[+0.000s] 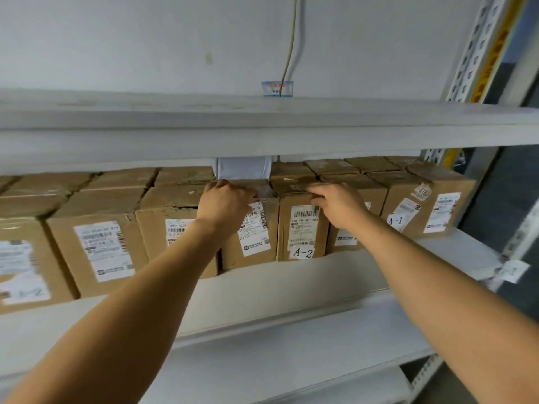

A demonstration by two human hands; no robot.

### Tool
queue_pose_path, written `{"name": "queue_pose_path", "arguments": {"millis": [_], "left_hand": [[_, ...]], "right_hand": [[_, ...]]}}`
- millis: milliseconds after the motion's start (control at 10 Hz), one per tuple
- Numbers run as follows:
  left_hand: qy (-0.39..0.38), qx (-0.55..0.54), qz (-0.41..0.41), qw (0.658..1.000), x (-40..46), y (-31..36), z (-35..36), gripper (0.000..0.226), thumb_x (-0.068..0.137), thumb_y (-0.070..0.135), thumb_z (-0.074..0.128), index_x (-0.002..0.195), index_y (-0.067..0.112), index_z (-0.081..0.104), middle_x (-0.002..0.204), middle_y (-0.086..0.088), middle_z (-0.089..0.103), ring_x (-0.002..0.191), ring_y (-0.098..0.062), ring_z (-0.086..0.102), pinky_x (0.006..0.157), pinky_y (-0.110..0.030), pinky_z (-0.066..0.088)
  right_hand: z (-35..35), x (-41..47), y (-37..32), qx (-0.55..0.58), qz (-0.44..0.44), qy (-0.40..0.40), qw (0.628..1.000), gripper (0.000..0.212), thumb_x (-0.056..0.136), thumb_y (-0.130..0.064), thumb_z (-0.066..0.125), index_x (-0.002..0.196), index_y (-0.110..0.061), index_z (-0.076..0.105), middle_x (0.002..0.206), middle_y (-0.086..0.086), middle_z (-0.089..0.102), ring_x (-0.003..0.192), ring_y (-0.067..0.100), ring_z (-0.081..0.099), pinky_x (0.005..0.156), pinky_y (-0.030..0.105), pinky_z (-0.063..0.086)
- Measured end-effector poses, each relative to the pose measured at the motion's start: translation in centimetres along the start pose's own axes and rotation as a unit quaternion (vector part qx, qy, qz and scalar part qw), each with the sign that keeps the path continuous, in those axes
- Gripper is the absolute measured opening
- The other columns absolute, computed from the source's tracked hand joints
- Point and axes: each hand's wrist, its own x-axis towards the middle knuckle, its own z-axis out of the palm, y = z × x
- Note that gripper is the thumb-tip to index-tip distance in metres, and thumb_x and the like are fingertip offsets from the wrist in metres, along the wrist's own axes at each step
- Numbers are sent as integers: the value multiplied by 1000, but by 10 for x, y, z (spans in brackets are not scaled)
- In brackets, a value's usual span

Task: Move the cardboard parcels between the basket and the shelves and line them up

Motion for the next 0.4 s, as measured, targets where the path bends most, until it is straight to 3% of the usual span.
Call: {"name": "queue_pose_path", "arguments": {"millis": [100,200,300,400], "left_hand": [[-28,-8,-4,1000,-3,-5,3,44,103,41,59,146,38,52,142,2,63,138,-29,52,121,-49,31],[-50,-8,5,999,-11,-11,3,50,104,45,56,152,34,45,155,2,52,150,-29,38,128,-55,14],[-24,-11,9,1000,-31,-15,-6,57,104,42,58,156,28,42,160,-1,47,155,-28,30,129,-54,8],[37,-33,24,998,-58,-15,-8,60,101,36,64,156,25,45,159,0,49,152,-28,36,129,-54,15]], "right_hand": [[-2,-2,-9,-17,15,-12,1000,46,107,-27,58,153,-32,52,160,-1,51,145,27,49,115,41,43],[4,-12,-19,-28,-16,-9,999,54,106,-30,59,158,-29,44,167,-3,39,156,25,32,125,44,27],[7,-29,-33,-26,-36,13,999,59,107,-33,58,162,-29,37,172,-4,28,160,25,20,129,43,15],[9,-47,-37,-9,-41,10,999,61,107,-30,58,163,-27,36,173,-4,24,161,23,16,129,42,12]]}}
